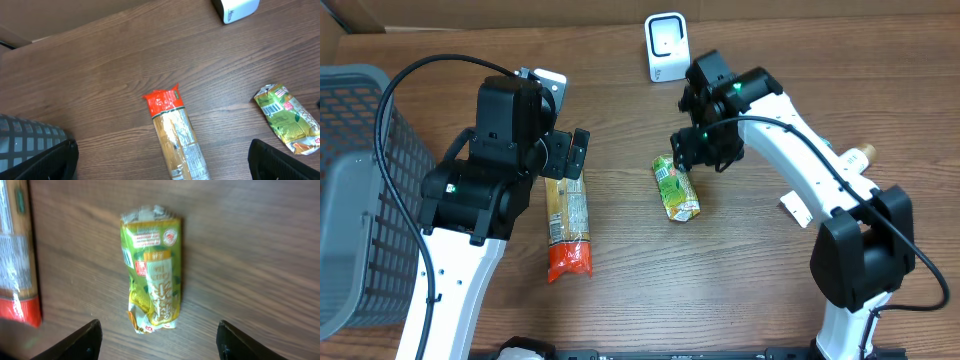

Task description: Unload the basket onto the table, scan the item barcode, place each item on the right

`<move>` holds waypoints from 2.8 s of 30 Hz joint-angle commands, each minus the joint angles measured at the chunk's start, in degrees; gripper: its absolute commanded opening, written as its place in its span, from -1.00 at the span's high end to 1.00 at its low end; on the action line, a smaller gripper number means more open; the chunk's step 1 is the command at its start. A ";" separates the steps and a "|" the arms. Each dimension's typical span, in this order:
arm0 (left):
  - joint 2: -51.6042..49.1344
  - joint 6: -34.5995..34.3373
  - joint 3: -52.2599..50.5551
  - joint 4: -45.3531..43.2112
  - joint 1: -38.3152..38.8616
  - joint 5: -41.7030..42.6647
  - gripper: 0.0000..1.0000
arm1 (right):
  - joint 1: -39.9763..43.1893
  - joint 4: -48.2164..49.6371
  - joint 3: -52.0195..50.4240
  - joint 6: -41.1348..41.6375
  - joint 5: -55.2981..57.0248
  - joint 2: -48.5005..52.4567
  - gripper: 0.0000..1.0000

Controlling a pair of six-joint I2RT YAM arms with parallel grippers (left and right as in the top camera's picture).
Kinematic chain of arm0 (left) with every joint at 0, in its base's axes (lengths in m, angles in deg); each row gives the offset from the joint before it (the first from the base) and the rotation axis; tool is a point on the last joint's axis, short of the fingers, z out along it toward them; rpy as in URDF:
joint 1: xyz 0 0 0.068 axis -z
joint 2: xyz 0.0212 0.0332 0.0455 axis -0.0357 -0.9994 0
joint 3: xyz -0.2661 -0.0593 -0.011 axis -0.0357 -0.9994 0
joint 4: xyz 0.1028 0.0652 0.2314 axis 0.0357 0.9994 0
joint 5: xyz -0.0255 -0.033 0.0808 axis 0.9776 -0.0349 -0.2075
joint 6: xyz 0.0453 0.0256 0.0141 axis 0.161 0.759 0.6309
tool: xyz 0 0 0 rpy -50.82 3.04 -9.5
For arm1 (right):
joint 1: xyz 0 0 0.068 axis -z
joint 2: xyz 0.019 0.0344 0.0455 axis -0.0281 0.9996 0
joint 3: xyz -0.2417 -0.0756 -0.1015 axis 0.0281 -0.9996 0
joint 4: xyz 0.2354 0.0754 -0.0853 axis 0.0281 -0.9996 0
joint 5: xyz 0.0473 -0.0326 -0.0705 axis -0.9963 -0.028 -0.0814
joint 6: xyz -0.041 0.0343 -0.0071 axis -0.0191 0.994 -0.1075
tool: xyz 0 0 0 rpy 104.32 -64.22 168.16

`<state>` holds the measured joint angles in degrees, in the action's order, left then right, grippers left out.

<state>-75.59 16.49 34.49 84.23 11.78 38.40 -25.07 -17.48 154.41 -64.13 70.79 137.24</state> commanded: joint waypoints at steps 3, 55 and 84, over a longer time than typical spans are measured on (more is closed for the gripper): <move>-0.24 0.90 0.46 -0.04 0.07 -0.57 -0.99 | -1.18 4.68 -7.08 -4.11 -7.69 3.19 -0.47; -0.24 0.90 0.46 -0.04 0.07 -0.57 -1.00 | -1.81 9.51 -12.72 1.97 -8.33 6.03 -0.48; -0.24 0.90 0.46 -0.04 0.07 -0.57 -0.99 | -1.81 10.08 -12.28 1.97 -11.02 6.03 -0.30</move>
<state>-75.59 16.49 34.49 84.23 11.78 38.40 -26.88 -7.78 141.93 -62.14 61.11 143.12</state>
